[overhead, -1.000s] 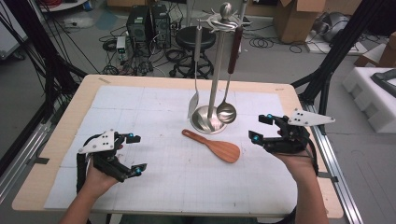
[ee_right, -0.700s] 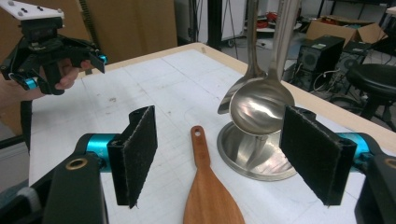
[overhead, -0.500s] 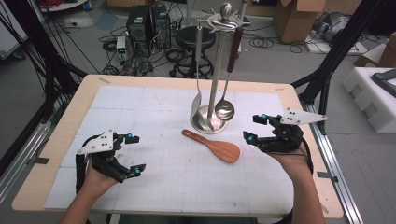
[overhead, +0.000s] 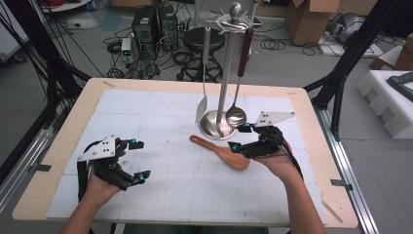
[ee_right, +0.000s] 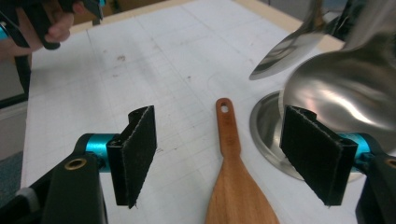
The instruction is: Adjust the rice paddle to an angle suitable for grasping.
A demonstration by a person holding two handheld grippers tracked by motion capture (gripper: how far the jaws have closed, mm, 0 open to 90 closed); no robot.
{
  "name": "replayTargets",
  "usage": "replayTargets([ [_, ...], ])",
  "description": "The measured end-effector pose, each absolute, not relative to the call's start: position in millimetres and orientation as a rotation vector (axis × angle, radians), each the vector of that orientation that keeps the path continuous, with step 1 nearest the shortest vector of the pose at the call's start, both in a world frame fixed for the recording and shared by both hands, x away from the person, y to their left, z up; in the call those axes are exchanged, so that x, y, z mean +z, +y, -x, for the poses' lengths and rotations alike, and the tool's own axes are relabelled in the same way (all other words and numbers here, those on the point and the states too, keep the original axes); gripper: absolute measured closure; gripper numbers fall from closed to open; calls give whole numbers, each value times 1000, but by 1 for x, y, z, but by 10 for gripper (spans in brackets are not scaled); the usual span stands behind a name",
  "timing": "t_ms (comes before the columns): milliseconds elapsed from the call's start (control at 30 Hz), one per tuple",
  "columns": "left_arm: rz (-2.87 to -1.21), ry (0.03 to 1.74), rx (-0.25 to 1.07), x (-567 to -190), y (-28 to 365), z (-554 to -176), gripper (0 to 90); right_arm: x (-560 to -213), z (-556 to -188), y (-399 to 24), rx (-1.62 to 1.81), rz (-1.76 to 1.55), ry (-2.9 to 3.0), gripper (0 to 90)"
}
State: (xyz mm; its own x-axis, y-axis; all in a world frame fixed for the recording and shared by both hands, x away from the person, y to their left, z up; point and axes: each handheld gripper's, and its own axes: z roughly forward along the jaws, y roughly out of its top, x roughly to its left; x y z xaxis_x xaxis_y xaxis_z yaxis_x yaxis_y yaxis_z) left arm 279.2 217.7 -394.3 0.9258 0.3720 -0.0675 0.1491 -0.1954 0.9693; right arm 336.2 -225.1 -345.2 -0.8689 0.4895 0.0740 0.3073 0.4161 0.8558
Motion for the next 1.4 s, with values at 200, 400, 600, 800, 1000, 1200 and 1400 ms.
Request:
replayTargets([
  [200,-1785,389,211,-394,218,-279,17,-358,-347,-206,1383,-693,2560,267],
  [400,-1784,390,213,-394,218,-278,17,-368,-351,-189,1307,-676,2622,266],
  [600,-1784,385,213,-394,218,-278,17,-378,-356,-177,1254,-672,2664,268],
  [800,-1786,386,215,-394,217,-277,17,-386,-362,-174,1203,-690,2693,267],
  [1000,-1786,387,213,-394,217,-277,17,-394,-369,-172,1166,-719,2714,267],
  [1200,-1785,385,214,-394,217,-278,17,-402,-373,-167,1110,-741,2728,272],
  [1400,-1789,382,215,-394,218,-278,17,-414,-379,-159,996,-752,2734,309],
])
